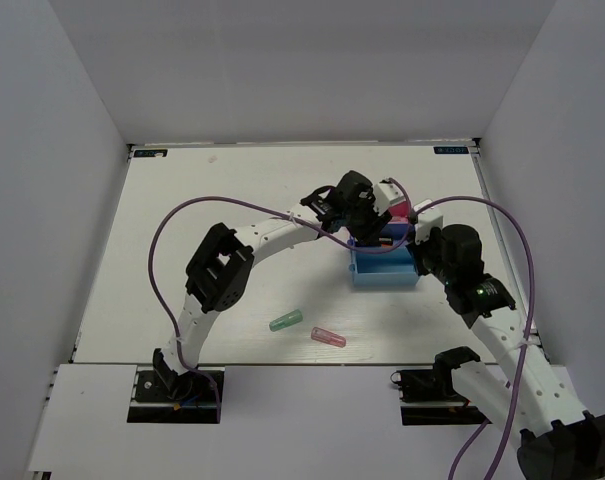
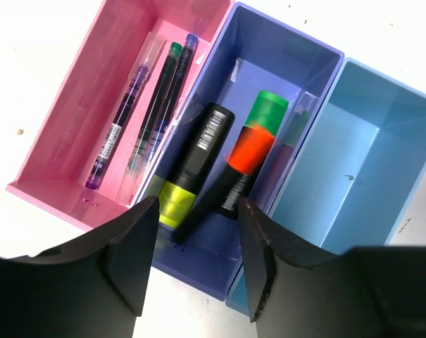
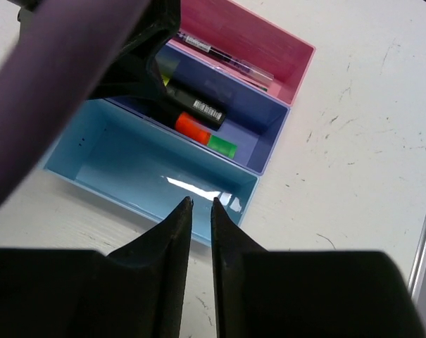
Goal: Sort the stationery into containers
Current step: Place the pen in the storage box, then pick up the stationery from the center of the board.
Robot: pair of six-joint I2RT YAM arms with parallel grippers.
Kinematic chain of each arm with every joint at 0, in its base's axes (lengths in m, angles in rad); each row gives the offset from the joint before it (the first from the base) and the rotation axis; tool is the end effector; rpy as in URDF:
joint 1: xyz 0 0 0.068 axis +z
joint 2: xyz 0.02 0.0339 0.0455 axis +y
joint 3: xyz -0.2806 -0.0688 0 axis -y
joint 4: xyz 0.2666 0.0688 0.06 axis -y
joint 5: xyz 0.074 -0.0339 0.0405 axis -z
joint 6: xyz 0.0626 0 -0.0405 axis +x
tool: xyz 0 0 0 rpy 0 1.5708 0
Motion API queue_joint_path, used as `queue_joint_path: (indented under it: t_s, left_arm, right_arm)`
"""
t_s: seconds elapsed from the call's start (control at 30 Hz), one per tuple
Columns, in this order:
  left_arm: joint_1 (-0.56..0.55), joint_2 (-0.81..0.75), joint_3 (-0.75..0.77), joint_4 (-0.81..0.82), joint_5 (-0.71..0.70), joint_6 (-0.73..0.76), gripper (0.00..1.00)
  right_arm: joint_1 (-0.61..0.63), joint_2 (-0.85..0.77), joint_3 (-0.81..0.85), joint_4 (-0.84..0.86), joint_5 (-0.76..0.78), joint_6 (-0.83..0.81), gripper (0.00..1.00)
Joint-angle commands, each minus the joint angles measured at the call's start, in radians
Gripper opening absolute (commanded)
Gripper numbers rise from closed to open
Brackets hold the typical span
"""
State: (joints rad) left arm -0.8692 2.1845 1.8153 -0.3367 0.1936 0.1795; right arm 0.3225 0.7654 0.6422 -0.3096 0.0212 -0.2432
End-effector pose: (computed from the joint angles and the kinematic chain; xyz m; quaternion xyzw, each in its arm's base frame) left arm 0.3490 -0.4317 0.2148 0.4875 0.7620 -0.2236 0.3629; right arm 0.2030 0.0664 0.2774 -0.2296 0.8105 0.0124 0.5387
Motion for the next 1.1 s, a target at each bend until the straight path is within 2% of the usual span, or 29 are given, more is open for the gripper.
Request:
queue_joint_path:
  t_s: [0.0,0.07,0.1,0.13,0.17,0.2,0.23,0.27,0.3,0.33,0.37,0.4,0.43,0.47,0.5,0.53,0.57,0.6,0.63,0.67,0.7,0.73,0.83,0.87,0.97,1.07]
  left_arm:
    - [-0.007,-0.075,0.035,0.001,-0.008,-0.003,0.60]
    - [-0.007,-0.095,0.032,-0.007,-0.011,-0.005,0.59]
    - [-0.007,-0.112,0.029,-0.008,-0.011,-0.003,0.54]
    - [-0.005,-0.129,0.006,-0.012,-0.016,-0.011,0.34]
    - [-0.007,-0.162,-0.007,-0.010,-0.016,-0.018,0.23]
    - [-0.007,-0.216,-0.040,-0.005,-0.031,-0.028,0.13]
    - [-0.008,-0.247,-0.088,-0.008,-0.046,-0.043,0.06]
    - [-0.011,-0.356,-0.108,-0.021,-0.066,-0.052,0.00]
    - [-0.016,-0.397,-0.172,-0.031,-0.083,-0.078,0.00]
    - [-0.016,-0.441,-0.244,-0.050,-0.156,-0.119,0.00]
    - [-0.017,-0.582,-0.325,-0.102,-0.187,-0.142,0.18]
    - [-0.017,-0.629,-0.370,-0.122,-0.269,-0.234,0.38]
    - [-0.017,-0.678,-0.411,-0.143,-0.296,-0.262,0.48]
    - [-0.017,-0.763,-0.533,-0.251,-0.334,-0.287,0.53]
    - [-0.022,-0.843,-0.575,-0.287,-0.353,-0.348,0.57]
    - [-0.028,-0.921,-0.615,-0.344,-0.391,-0.369,0.61]
    - [-0.031,-0.962,-0.754,-0.367,-0.425,-0.383,0.62]
    - [-0.031,-1.032,-0.796,-0.427,-0.434,-0.425,0.62]
    - [-0.031,-1.102,-0.877,-0.439,-0.465,-0.436,0.63]
    - [-0.030,-1.138,-0.917,-0.449,-0.473,-0.445,0.63]
    - [-0.033,-1.237,-1.023,-0.453,-0.471,-0.468,0.63]
    - [-0.031,-1.265,-1.056,-0.447,-0.470,-0.475,0.64]
    - [-0.034,-1.379,-1.168,-0.424,-0.442,-0.500,0.70]
    - [-0.036,-1.391,-1.185,-0.417,-0.435,-0.502,0.70]
    - [-0.036,-1.416,-1.222,-0.409,-0.448,-0.500,0.71]
    - [-0.037,-1.385,-1.216,-0.420,-0.465,-0.489,0.71]
  right_arm:
    - [-0.014,-0.020,0.004,0.038,-0.010,0.004,0.21]
    - [-0.014,-0.021,0.002,0.032,-0.009,0.005,0.21]
    - [-0.017,-0.024,0.005,0.021,-0.041,0.005,0.22]
    - [-0.019,-0.031,0.005,0.024,-0.058,0.002,0.22]
    - [-0.019,-0.031,0.007,0.020,-0.075,-0.005,0.22]
    - [-0.019,-0.032,0.014,-0.014,-0.102,-0.008,0.27]
    - [-0.017,-0.026,0.022,-0.032,-0.239,-0.049,0.31]
    - [-0.017,-0.015,0.028,-0.052,-0.303,-0.065,0.36]
    - [-0.014,-0.009,0.033,-0.103,-0.363,-0.108,0.42]
    - [-0.008,0.017,0.043,-0.141,-0.536,-0.131,0.63]
    - [-0.007,0.032,0.053,-0.157,-0.587,-0.140,0.74]
    - [-0.004,0.047,0.065,-0.204,-0.665,-0.151,0.83]
    - [0.013,0.107,0.106,-0.256,-0.708,-0.160,0.90]
    - [0.024,0.129,0.119,-0.307,-0.742,-0.169,0.90]
    - [0.035,0.149,0.126,-0.321,-0.753,-0.169,0.90]
    - [0.090,0.184,0.138,-0.325,-0.762,-0.160,0.85]
    - [0.119,0.214,0.142,-0.321,-0.739,-0.124,0.79]
    - [0.148,0.241,0.148,-0.315,-0.719,-0.114,0.73]
    - [0.227,0.258,0.152,-0.290,-0.695,-0.090,0.65]
    - [0.296,0.312,0.166,-0.290,-0.594,-0.074,0.62]
    - [0.361,0.337,0.186,-0.295,-0.561,-0.073,0.60]
    - [0.421,0.362,0.197,-0.284,-0.491,-0.061,0.57]
    - [0.564,0.491,0.258,-0.296,-0.362,-0.053,0.60]
    - [0.663,0.568,0.298,-0.299,-0.321,-0.047,0.63]
    - [0.774,0.687,0.338,-0.270,-0.155,-0.028,0.66]
    - [0.809,0.744,0.343,-0.224,-0.090,-0.010,0.66]
